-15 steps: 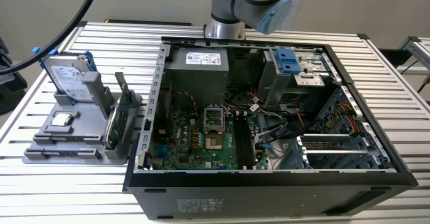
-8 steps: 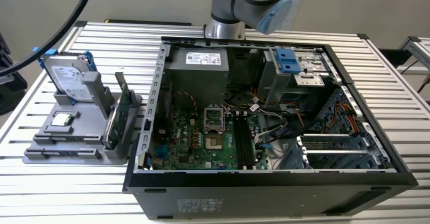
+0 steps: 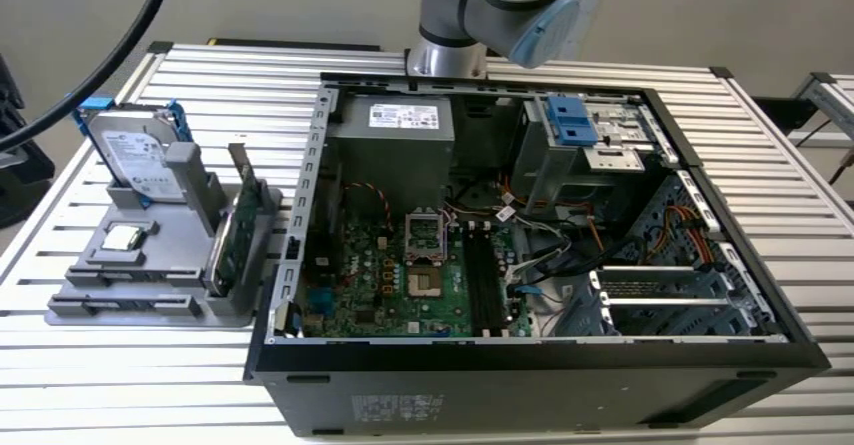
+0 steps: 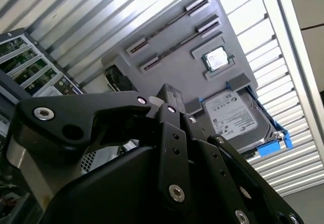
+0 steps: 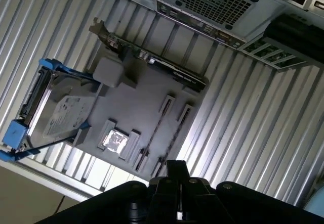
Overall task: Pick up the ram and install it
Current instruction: 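Pick up the ram and move it above insertion slot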
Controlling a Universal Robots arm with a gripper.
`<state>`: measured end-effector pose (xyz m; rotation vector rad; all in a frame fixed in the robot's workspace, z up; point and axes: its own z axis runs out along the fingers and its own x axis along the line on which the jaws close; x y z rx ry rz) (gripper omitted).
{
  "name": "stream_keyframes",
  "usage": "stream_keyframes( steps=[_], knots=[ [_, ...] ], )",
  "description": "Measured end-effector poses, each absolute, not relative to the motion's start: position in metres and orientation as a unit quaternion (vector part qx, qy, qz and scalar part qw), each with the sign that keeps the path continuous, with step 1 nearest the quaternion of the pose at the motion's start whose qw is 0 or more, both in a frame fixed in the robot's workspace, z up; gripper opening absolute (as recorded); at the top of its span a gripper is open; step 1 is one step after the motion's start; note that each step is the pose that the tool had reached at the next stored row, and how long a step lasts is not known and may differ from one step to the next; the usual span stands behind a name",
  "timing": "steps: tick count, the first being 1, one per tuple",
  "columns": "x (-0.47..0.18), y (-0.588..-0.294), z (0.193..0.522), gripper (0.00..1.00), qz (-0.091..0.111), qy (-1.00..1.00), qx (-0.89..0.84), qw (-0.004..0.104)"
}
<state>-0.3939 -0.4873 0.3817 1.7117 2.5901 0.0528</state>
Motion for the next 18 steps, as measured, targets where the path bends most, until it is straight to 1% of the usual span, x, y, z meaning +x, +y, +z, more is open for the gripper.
stream_keyframes(
  steps=[18],
  knots=[
    [-0.3939,-0.4873,0.3809,0.00,0.015,0.789,0.613,0.020]
  ],
)
